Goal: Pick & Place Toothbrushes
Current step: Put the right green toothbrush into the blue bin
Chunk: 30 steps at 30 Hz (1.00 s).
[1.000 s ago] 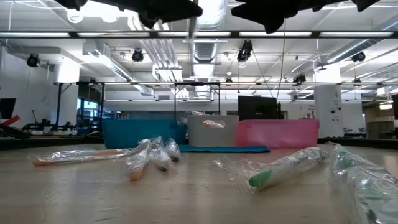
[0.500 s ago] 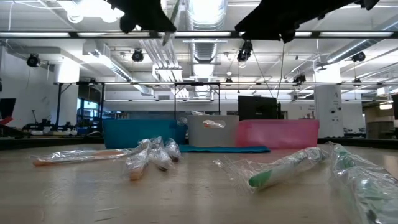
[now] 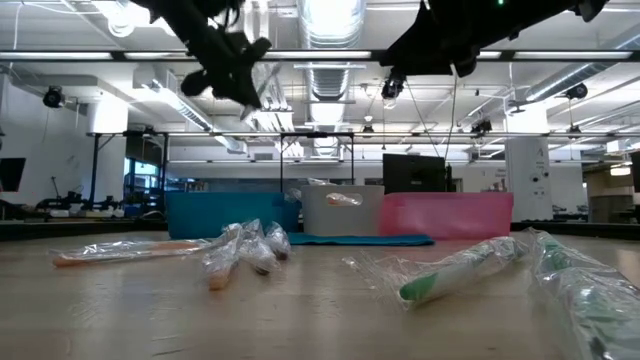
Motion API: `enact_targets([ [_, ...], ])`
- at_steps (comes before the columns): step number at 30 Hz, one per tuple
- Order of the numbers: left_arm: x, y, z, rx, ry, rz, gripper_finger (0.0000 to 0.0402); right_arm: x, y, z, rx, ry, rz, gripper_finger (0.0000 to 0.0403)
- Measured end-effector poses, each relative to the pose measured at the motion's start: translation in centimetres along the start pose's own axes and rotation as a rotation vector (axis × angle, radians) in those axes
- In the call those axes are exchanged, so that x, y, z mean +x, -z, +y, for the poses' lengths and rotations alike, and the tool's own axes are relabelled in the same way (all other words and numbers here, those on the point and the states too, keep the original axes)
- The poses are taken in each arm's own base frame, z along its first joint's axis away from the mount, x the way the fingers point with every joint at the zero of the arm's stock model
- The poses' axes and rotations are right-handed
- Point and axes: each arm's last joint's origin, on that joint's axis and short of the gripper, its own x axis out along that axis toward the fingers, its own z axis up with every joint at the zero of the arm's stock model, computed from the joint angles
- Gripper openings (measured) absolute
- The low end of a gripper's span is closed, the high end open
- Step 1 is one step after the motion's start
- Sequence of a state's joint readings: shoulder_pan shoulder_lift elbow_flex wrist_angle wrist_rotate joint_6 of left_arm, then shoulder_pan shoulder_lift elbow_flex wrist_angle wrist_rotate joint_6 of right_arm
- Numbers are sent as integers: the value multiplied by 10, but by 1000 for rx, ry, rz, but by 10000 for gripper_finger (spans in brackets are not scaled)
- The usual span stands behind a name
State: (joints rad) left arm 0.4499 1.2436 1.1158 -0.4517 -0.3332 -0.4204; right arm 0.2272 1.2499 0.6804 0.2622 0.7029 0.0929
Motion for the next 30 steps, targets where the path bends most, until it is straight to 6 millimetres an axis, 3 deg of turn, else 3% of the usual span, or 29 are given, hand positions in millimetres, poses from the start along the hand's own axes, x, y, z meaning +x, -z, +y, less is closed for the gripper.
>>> enact_targets([
  [6,36,9,20,-90,-57,139,26,0,3,0,-14,2,24,242],
  [16,85,32,36,-229,-88,359,35,0,5,0,-19,0,43,233],
  [30,121,66,51,-317,-199,608,31,0,7,-1,-17,3,62,272],
])
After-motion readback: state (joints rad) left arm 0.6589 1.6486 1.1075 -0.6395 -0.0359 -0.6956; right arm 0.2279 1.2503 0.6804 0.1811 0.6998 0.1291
